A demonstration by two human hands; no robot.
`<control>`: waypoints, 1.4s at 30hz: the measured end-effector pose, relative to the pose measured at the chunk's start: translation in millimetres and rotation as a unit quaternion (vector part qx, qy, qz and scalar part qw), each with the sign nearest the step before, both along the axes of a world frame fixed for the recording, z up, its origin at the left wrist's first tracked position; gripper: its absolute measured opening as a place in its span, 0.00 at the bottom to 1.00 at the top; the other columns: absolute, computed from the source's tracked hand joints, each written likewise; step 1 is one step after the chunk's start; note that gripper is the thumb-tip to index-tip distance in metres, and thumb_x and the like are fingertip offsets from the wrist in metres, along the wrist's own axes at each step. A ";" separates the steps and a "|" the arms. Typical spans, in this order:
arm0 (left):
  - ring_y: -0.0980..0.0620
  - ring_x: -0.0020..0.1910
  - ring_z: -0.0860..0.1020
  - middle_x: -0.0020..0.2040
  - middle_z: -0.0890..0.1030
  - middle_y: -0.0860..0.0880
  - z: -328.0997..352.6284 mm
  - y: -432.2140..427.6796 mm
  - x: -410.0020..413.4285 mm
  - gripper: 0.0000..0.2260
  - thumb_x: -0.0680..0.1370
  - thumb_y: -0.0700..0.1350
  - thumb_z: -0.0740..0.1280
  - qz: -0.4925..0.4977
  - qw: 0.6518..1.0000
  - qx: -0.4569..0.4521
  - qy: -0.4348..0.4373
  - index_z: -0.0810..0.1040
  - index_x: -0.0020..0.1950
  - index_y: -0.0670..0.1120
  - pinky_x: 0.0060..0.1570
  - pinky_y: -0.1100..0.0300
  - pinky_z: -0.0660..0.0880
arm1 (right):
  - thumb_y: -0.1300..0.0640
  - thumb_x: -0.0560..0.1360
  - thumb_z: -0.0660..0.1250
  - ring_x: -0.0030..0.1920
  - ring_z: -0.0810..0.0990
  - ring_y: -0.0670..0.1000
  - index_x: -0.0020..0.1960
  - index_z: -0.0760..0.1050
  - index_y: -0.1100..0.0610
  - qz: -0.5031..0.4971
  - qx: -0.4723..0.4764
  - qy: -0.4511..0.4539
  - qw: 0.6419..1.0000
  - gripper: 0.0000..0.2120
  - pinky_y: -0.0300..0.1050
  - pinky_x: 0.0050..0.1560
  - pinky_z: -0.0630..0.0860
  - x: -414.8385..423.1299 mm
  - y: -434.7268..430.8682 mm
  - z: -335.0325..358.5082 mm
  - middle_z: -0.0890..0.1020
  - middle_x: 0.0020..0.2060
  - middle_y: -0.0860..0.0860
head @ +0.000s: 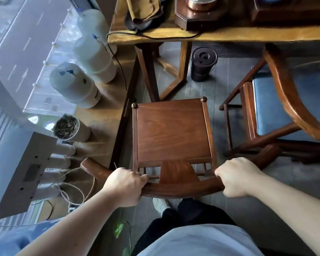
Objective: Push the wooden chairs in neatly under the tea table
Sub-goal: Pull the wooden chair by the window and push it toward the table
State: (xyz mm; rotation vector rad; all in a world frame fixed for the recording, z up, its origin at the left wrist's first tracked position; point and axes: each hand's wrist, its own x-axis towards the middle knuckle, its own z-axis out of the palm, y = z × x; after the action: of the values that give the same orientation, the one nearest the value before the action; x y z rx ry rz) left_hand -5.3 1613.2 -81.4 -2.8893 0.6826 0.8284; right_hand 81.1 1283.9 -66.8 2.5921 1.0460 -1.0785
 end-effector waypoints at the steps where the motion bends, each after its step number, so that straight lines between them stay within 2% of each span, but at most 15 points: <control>1: 0.47 0.34 0.78 0.36 0.78 0.53 0.4 -0.5 2.3 0.10 0.66 0.49 0.60 -0.008 1.000 -0.001 -0.003 0.70 0.47 0.53 0.34 0.56 0.71 | 0.49 0.61 0.62 0.41 0.80 0.53 0.35 0.66 0.47 -0.008 0.002 0.000 1.000 0.06 0.47 0.40 0.73 -2.3 -1.5 1.2 0.76 0.33 0.46; 5: 0.48 0.36 0.78 0.37 0.79 0.54 -1.7 -0.5 16.5 0.10 0.68 0.51 0.61 -0.038 0.999 0.008 -0.015 0.72 0.48 0.54 0.37 0.55 0.73 | 0.50 0.61 0.63 0.41 0.80 0.54 0.38 0.69 0.47 -0.037 0.010 0.006 0.999 0.06 0.48 0.42 0.74 -4.6 -5.7 3.0 0.76 0.33 0.46; 9: 0.49 0.37 0.78 0.38 0.79 0.54 -0.8 3.5 37.3 0.10 0.68 0.51 0.61 -0.065 0.998 0.011 -0.009 0.71 0.49 0.55 0.37 0.56 0.73 | 0.49 0.62 0.63 0.43 0.80 0.55 0.40 0.70 0.47 -0.070 0.001 -0.002 0.998 0.07 0.49 0.45 0.76 -3.3 -4.2 6.7 0.81 0.38 0.48; 13: 0.49 0.37 0.78 0.38 0.78 0.54 -1.8 8.6 51.5 0.10 0.68 0.50 0.62 -0.095 0.995 -0.005 -0.010 0.71 0.49 0.54 0.37 0.55 0.75 | 0.49 0.64 0.65 0.38 0.76 0.51 0.40 0.68 0.45 -0.097 0.002 0.005 0.995 0.07 0.48 0.42 0.74 -4.3 -4.6 6.2 0.73 0.32 0.43; 17: 0.48 0.41 0.78 0.41 0.79 0.54 2.0 5.4 52.3 0.16 0.65 0.53 0.60 -0.067 0.997 -0.011 -0.028 0.70 0.52 0.54 0.36 0.55 0.72 | 0.49 0.64 0.66 0.41 0.78 0.50 0.46 0.70 0.43 -0.109 -0.007 0.013 0.994 0.11 0.49 0.46 0.74 -1.4 -6.0 13.0 0.79 0.38 0.44; 18: 0.47 0.39 0.78 0.40 0.79 0.53 1.9 4.1 51.8 0.15 0.65 0.52 0.60 -0.057 0.998 0.001 -0.021 0.70 0.52 0.55 0.34 0.56 0.70 | 0.49 0.64 0.66 0.41 0.78 0.50 0.45 0.70 0.43 -0.114 -0.012 0.022 0.993 0.10 0.48 0.44 0.74 -0.5 -4.3 13.5 0.79 0.38 0.44; 20: 0.47 0.32 0.77 0.37 0.80 0.52 2.5 0.5 55.0 0.13 0.66 0.49 0.58 -0.072 0.997 0.036 0.002 0.72 0.50 0.54 0.30 0.57 0.67 | 0.49 0.63 0.66 0.37 0.77 0.50 0.37 0.68 0.45 -0.113 -0.028 0.023 0.993 0.07 0.45 0.41 0.75 0.6 0.3 14.9 0.77 0.33 0.44; 22: 0.46 0.29 0.73 0.37 0.80 0.51 6.1 1.1 58.9 0.11 0.67 0.47 0.58 -0.093 0.994 0.053 0.016 0.73 0.48 0.52 0.30 0.57 0.67 | 0.49 0.63 0.66 0.36 0.76 0.50 0.34 0.67 0.46 -0.116 -0.045 0.016 0.992 0.07 0.44 0.40 0.75 0.1 6.0 19.3 0.76 0.31 0.44; 27: 0.46 0.32 0.77 0.38 0.80 0.52 5.2 2.3 83.8 0.10 0.68 0.48 0.58 -0.107 0.993 0.043 0.008 0.73 0.48 0.54 0.30 0.56 0.69 | 0.49 0.64 0.66 0.40 0.79 0.52 0.38 0.71 0.46 -0.134 -0.040 -0.001 0.990 0.05 0.47 0.45 0.76 2.7 8.4 20.0 0.79 0.36 0.45; 32: 0.48 0.30 0.72 0.32 0.73 0.54 8.3 -6.3 117.8 0.08 0.69 0.49 0.62 -0.113 0.992 0.060 -0.011 0.73 0.47 0.55 0.30 0.57 0.67 | 0.48 0.64 0.65 0.37 0.79 0.51 0.40 0.73 0.46 -0.135 -0.034 -0.002 0.990 0.05 0.49 0.45 0.79 18.9 -1.9 14.5 0.80 0.34 0.47; 36: 0.48 0.32 0.76 0.32 0.72 0.54 6.9 -25.8 133.7 0.09 0.68 0.50 0.60 -0.099 0.993 0.061 -0.009 0.74 0.47 0.55 0.30 0.57 0.67 | 0.47 0.64 0.64 0.36 0.79 0.50 0.39 0.73 0.46 -0.112 -0.035 -0.007 0.993 0.05 0.49 0.42 0.79 45.9 -23.0 12.2 0.79 0.33 0.46; 42: 0.47 0.34 0.78 0.37 0.79 0.52 7.5 -66.3 142.2 0.08 0.69 0.49 0.60 -0.079 0.996 0.046 -0.005 0.73 0.46 0.54 0.31 0.57 0.68 | 0.49 0.64 0.65 0.34 0.76 0.49 0.36 0.69 0.46 -0.083 -0.052 -0.004 0.995 0.05 0.46 0.39 0.76 82.0 -59.6 16.5 0.74 0.29 0.44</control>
State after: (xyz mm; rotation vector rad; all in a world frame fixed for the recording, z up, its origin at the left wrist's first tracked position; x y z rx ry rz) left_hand 136.9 1546.8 -73.9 -2.7145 0.8365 0.8039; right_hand 163.1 1224.2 -50.3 2.6342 0.7631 -1.1247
